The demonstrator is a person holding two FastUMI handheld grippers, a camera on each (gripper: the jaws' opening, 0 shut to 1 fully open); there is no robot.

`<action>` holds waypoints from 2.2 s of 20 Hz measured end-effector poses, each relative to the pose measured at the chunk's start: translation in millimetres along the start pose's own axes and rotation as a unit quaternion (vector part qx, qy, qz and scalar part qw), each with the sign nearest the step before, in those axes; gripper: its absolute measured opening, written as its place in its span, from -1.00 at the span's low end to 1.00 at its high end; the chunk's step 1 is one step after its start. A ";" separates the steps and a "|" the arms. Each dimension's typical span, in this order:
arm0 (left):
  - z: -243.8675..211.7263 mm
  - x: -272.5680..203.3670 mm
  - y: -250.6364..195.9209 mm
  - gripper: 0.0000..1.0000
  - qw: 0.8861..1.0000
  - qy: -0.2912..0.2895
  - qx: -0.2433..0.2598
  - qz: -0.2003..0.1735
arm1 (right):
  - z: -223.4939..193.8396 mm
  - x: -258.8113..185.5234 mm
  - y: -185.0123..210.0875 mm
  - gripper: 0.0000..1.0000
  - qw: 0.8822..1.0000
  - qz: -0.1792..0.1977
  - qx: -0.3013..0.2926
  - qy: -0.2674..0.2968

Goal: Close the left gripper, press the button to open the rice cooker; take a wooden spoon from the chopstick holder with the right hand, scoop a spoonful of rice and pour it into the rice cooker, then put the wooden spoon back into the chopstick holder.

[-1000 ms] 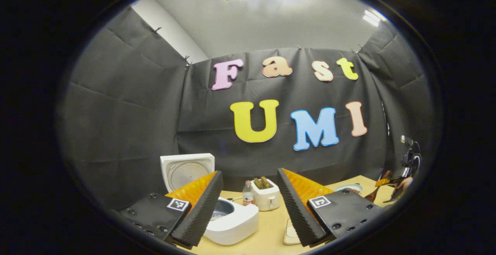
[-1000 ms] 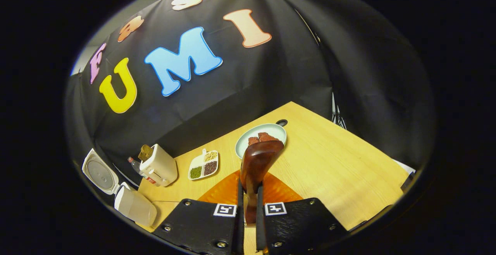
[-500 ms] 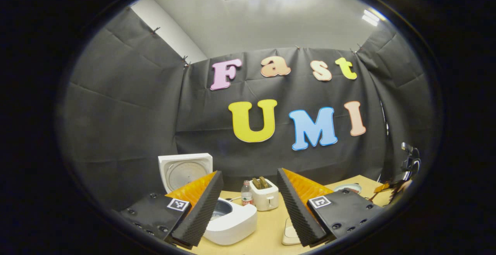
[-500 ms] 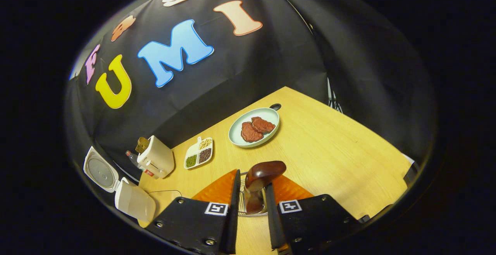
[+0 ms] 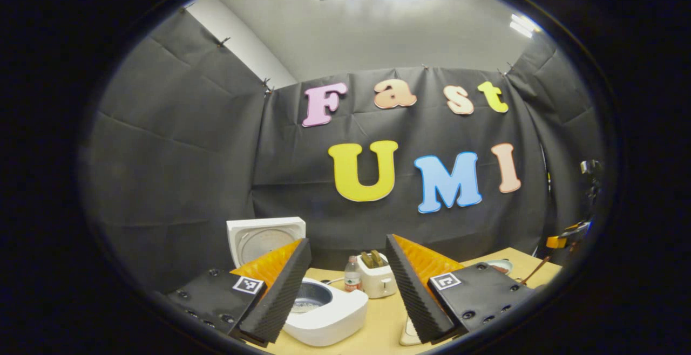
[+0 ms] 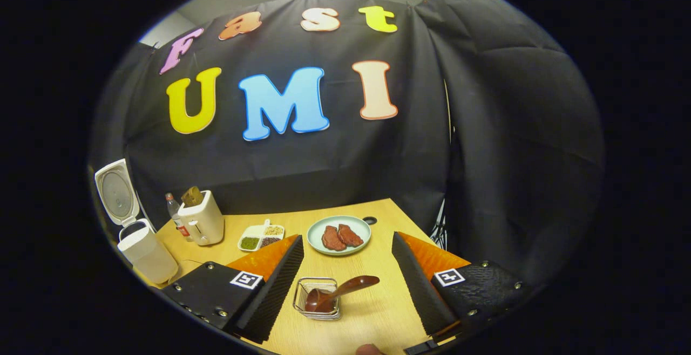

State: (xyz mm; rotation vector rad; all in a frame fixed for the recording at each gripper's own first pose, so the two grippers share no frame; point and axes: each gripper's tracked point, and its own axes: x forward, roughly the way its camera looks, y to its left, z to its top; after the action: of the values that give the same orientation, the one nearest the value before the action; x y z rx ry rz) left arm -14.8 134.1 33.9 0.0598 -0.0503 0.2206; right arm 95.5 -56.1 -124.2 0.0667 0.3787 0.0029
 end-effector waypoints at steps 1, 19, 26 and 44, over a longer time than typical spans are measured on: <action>2.8 7.2 6.4 0.90 1.000 -0.001 0.001 0.007 | 6.2 -7.1 4.2 0.99 1.000 0.002 -0.009 -0.009; 21.7 197.4 151.5 0.89 0.995 0.009 0.035 0.098 | 32.0 -79.6 53.2 0.99 0.996 -0.003 -0.037 -0.078; -25.5 271.3 205.4 0.90 0.991 0.069 -0.001 0.116 | 18.5 -92.3 63.5 0.99 0.996 -0.012 -0.042 -0.074; -108.8 337.6 248.8 0.94 0.965 0.202 -0.039 0.165 | -15.0 -100.2 47.7 0.99 0.998 -0.017 -0.043 -0.041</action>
State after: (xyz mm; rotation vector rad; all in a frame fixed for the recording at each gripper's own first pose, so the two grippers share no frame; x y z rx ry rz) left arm 264.1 456.7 -42.2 -0.0745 0.3395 0.5593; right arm -2.7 -9.1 -97.9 -0.0250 0.2983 -0.0169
